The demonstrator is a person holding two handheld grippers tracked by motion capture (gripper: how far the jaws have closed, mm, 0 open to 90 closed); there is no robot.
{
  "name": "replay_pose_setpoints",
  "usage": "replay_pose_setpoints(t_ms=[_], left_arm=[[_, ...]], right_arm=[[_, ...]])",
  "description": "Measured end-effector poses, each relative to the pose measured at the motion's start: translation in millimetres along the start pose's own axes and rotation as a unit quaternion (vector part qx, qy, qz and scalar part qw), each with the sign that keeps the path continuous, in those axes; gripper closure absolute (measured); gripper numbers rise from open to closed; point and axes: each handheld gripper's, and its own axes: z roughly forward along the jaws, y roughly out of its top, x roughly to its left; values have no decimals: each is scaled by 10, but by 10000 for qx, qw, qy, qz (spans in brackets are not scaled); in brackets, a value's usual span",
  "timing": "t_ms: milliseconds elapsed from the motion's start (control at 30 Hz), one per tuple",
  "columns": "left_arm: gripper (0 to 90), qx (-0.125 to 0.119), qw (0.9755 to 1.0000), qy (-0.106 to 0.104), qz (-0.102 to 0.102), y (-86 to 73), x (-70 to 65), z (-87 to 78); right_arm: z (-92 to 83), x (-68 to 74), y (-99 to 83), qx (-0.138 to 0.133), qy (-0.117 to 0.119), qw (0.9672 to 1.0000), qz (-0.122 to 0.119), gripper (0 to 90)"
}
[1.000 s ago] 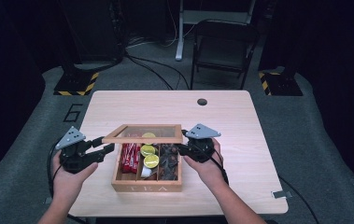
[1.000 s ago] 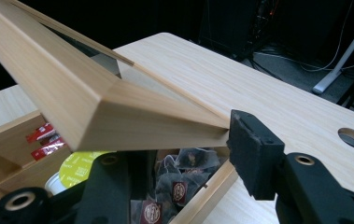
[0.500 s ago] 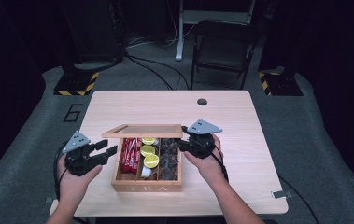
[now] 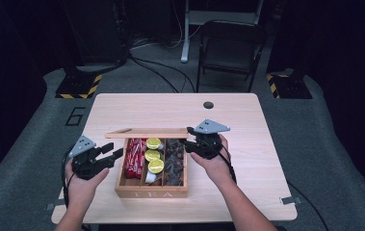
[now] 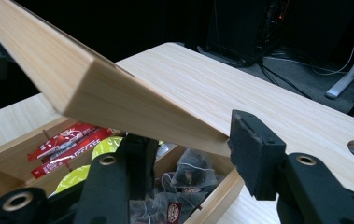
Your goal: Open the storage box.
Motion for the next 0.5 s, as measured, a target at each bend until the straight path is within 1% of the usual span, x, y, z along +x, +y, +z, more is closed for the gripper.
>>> replay_pose_setpoints(t_ms=[167,233,333,500], left_arm=[[522,103,9999,21,-60,-93,4,106],[522,156,9999,58,-46,-112,14,139],[522,124,9998,98,-83,-135,28,172],[522,84,9998,85,-167,-186,53,194]], right_arm=[[17,-33,13,-21,30,10000,24,520],[23,-35,13,-22,27,10000,41,520],[24,-35,11,-20,19,10000,-4,520],[24,-25,1,8,13,10000,51,519]])
